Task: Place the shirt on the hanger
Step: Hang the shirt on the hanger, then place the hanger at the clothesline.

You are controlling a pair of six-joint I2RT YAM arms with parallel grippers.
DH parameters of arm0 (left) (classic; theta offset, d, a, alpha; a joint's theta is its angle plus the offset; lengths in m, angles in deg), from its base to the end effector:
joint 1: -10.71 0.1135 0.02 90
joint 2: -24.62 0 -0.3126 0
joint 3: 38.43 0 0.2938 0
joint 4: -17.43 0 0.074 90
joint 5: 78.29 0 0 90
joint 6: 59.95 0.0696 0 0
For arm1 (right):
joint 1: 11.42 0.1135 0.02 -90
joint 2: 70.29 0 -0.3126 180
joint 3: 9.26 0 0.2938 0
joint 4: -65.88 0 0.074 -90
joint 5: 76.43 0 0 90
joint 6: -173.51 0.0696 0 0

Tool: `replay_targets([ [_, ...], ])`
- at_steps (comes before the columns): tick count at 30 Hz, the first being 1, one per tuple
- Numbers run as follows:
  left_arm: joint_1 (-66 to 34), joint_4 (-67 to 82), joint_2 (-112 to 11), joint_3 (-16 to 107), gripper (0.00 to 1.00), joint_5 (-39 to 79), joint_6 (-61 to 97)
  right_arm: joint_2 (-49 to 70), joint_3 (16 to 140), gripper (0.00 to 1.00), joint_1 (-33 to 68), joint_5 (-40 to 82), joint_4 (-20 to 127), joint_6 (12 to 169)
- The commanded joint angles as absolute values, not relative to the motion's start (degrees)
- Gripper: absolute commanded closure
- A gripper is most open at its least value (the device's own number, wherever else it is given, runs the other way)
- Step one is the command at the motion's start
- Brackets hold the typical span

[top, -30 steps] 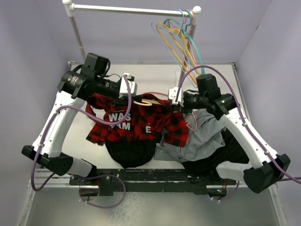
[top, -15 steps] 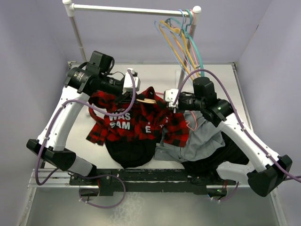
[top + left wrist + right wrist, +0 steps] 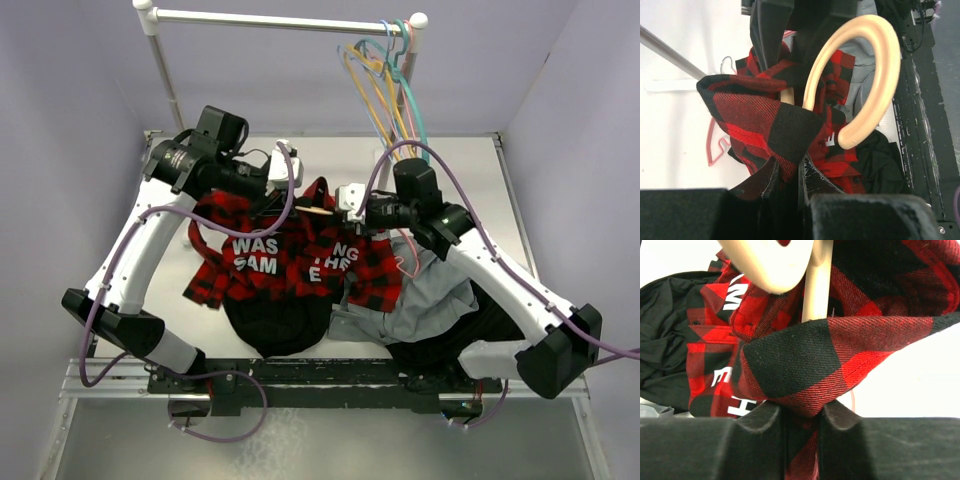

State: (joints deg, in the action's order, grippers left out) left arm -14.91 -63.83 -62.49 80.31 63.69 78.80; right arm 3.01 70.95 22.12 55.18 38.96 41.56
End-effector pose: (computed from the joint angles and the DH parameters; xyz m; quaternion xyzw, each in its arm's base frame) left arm 0.2739 -0.1922 0.4907 0.6304 0.5807 -0.3408 0.3863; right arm 0.2581 0.2265 0.4051 -0.6299 0.4808 0.2509 0.5560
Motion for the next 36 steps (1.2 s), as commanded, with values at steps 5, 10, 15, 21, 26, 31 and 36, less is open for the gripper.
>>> replay_targets([
  [5, -15.1, -55.4, -61.0, 82.2, 1.0, 65.9, 78.3, 0.9, 67.7, 1.0, 22.8, 59.5, 47.0, 45.4],
  [10, -15.1, -52.8, -61.3, 83.1, 0.82, 65.6, 75.0, -8.1, 57.0, 1.0, 22.8, 54.8, 55.5, 51.8],
  [15, -15.1, -47.9, -61.1, 85.4, 0.0, 58.5, 70.1, -9.2, 59.4, 1.0, 22.9, 48.2, 50.8, 57.5],
  [21, -15.0, -43.8, -61.1, 94.4, 0.0, 40.5, 65.3, -7.8, 64.7, 1.0, 22.9, 44.4, 46.2, 63.8],
  [26, -14.5, -52.3, -62.1, 104.3, 0.01, 40.5, 67.4, -8.7, 66.5, 1.0, 22.8, 42.2, 49.0, 70.9],
  [31, -14.6, -61.9, -60.8, 108.5, 0.01, 45.1, 68.4, -4.9, 74.3, 1.0, 22.8, 39.4, 44.1, 73.5],
  [36, -14.5, -60.4, -54.6, 94.3, 0.01, 44.2, 68.5, -0.3, 82.0, 1.0, 22.8, 34.4, 41.4, 78.0],
])
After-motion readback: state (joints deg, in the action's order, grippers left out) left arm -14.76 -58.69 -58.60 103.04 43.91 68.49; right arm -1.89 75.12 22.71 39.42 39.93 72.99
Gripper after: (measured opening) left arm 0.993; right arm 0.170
